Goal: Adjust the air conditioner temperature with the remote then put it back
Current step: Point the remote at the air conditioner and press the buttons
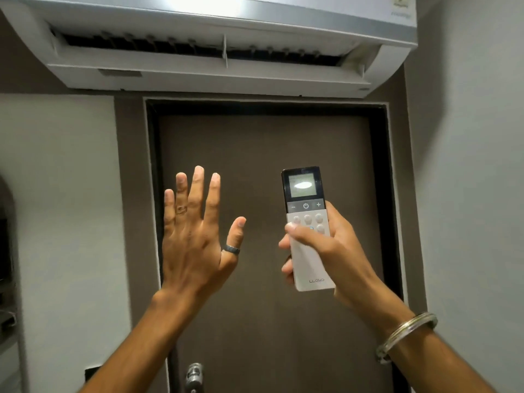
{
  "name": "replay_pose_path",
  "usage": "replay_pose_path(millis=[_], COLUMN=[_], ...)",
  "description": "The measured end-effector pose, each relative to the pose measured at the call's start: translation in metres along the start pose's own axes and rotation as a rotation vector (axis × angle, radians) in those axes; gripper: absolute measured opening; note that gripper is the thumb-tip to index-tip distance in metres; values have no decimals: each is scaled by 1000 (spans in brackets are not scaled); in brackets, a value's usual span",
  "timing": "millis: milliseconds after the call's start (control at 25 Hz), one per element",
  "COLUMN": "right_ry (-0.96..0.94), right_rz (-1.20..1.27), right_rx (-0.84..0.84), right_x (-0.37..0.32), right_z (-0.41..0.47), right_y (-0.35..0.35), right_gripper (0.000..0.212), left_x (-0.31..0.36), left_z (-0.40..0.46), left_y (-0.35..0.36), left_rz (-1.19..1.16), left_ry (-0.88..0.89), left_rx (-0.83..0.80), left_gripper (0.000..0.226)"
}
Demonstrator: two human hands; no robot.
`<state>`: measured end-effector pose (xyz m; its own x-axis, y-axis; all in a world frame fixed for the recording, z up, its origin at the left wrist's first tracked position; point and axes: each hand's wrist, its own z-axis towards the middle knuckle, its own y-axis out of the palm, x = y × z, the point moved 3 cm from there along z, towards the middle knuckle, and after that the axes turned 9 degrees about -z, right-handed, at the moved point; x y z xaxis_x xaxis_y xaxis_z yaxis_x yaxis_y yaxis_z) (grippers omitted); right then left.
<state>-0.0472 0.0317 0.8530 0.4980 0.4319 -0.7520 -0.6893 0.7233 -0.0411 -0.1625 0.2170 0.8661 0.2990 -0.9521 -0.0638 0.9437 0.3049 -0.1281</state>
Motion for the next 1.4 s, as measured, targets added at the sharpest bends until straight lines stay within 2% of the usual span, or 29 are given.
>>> replay_pose_path(millis=[240, 440, 1120, 1400], right_ry=[2, -58, 2, -17], right_rz=[54, 55, 88, 51], right_rx=[-39, 16, -10, 26], right_x=[-5, -10, -10, -13], right_z=[-4, -5, -9, -14], right_y=[-1, 0, -10, -11], right_gripper=[25, 18, 32, 21], left_x=[3, 5, 16, 18], left_z=[2, 2, -2, 0], left_y=[-3, 0, 11, 8], left_rz=[0, -8, -15, -20], left_ry=[6, 13, 30, 32], left_rx=[26, 25, 31, 24], left_gripper=[78, 79, 79, 79])
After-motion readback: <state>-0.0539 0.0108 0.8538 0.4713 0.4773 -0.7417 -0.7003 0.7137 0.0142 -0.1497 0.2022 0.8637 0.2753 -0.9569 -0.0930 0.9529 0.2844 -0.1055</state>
